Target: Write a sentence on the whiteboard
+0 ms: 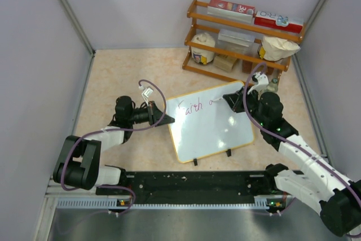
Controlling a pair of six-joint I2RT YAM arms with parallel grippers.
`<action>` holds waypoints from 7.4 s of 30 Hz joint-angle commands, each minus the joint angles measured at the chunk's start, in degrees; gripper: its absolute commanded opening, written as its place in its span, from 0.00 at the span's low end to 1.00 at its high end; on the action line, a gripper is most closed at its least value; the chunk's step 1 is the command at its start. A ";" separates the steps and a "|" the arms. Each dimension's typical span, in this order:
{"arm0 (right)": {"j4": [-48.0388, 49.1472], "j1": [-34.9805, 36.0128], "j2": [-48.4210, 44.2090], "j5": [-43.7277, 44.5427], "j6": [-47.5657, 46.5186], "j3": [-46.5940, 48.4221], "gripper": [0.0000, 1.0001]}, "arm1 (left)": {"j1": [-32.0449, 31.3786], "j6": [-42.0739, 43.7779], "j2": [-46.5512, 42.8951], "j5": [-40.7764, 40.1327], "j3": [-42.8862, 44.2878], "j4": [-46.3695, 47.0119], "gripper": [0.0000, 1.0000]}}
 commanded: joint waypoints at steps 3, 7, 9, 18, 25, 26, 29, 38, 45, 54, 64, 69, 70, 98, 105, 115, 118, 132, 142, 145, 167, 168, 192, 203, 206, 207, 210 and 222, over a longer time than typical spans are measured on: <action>-0.26 -0.40 -0.53 -0.86 -1.47 0.92 0.00 | -1.02 4.34 0.66 -0.08 0.91 1.46 0.00; -1.05 -0.49 -1.24 -1.21 -1.65 -0.22 0.00 | -0.93 4.61 0.57 -0.35 0.99 1.11 0.00; -1.49 -0.49 -1.59 -1.21 -1.47 -0.84 0.00 | -0.93 4.61 0.92 -0.17 1.00 1.02 0.00; -2.81 -0.40 -3.52 -1.12 -1.21 -2.16 0.00 | -0.93 4.69 0.66 -0.35 0.91 0.84 0.00; -3.17 -0.40 -3.52 -2.52 -1.21 -2.95 0.00 | -0.93 4.69 0.40 -0.35 0.91 0.75 0.00; -3.08 -0.40 -3.52 -2.79 -1.21 -3.38 0.00 | -0.93 4.78 0.40 -0.35 0.91 0.75 0.00; -2.29 -0.40 -3.44 -4.10 -0.86 -4.26 0.00 | -0.93 4.69 0.57 -0.26 1.00 0.75 0.00; 1.58 -0.49 -2.38 -5.34 2.21 -4.71 0.00 | -0.93 4.78 0.75 -0.26 1.00 0.75 0.00; 4.22 -0.40 -4.40 -3.84 4.33 -3.30 0.00 | -0.93 4.87 0.57 -0.35 1.00 0.58 0.00; 4.66 -0.49 -4.93 0.02 3.28 0.13 0.00 | -0.93 4.96 0.48 -0.43 1.00 0.49 0.00; 2.72 -0.40 -1.69 4.24 0.02 2.68 0.00 | -0.93 4.87 0.66 -0.35 1.08 0.49 0.00; 3.16 -0.40 -0.01 3.37 -0.15 2.06 0.00 | -0.93 4.87 0.48 -0.26 1.00 0.58 0.00; 3.34 -0.49 0.08 3.10 -0.07 1.71 0.00 | -0.93 4.87 0.48 -0.26 1.08 0.49 0.00; -0.79 -0.40 -2.56 1.87 -0.50 -3.04 0.00 | -0.93 4.87 0.66 -0.35 1.08 0.49 0.00; -1.32 -0.40 -2.82 4.32 -0.77 -2.86 0.00 | -0.93 4.87 0.75 -0.35 1.08 0.49 0.00; -1.06 -0.40 -2.56 7.13 -1.04 -0.58 0.00 | -1.02 4.87 0.48 -0.43 1.00 0.49 0.00; -0.09 -0.40 -2.38 7.58 -0.86 -0.22 0.00 | -1.02 4.78 0.48 -0.35 1.08 0.67 0.00; 1.14 -0.49 -0.18 7.23 0.02 2.24 0.00 | -1.11 4.78 0.75 -0.35 1.17 0.58 0.00; -0.26 -0.40 -0.80 6.09 -0.51 -0.04 0.00 | -1.11 4.87 0.75 -0.43 1.17 0.49 0.00; -0.62 -0.40 -1.32 4.42 -0.51 -1.01 0.00 | -1.11 4.87 1.01 -0.43 1.17 0.49 0.00; -2.46 -0.40 -4.14 5.74 -0.16 -1.81 0.00 | -1.11 4.96 0.66 -0.43 1.17 0.32 0.00; -2.46 -0.40 -4.14 5.65 -0.16 -1.20 0.00 | -1.11 4.96 0.57 -0.43 1.08 0.32 0.00; -1.58 -0.49 -1.77 7.67 -2.09 4.52 0.00 | -1.20 5.13 0.75 -0.44 1.26 0.23 0.00; -2.11 -0.40 -1.24 7.58 -2.18 2.42 0.00 | -1.20 5.13 0.75 -0.52 1.26 0.05 0.00; -2.64 -0.49 -1.76 7.32 -2.00 1.54 0.00 | -1.20 5.22 1.01 -0.52 1.26 0.14 0.00; -2.90 -0.40 -2.03 7.32 -1.91 1.27 0.00 | -1.20 5.14 0.92 -0.44 1.26 0.14 0.00; -3.34 -0.40 -2.56 7.06 -2.00 0.48 0.00 | -1.20 5.13 0.92 -0.52 1.26 0.14 0.00; -4.13 -0.40 -4.93 6.18 -1.39 -1.89 0.00 | -1.20 5.13 0.92 -0.52 1.26 0.23 0.00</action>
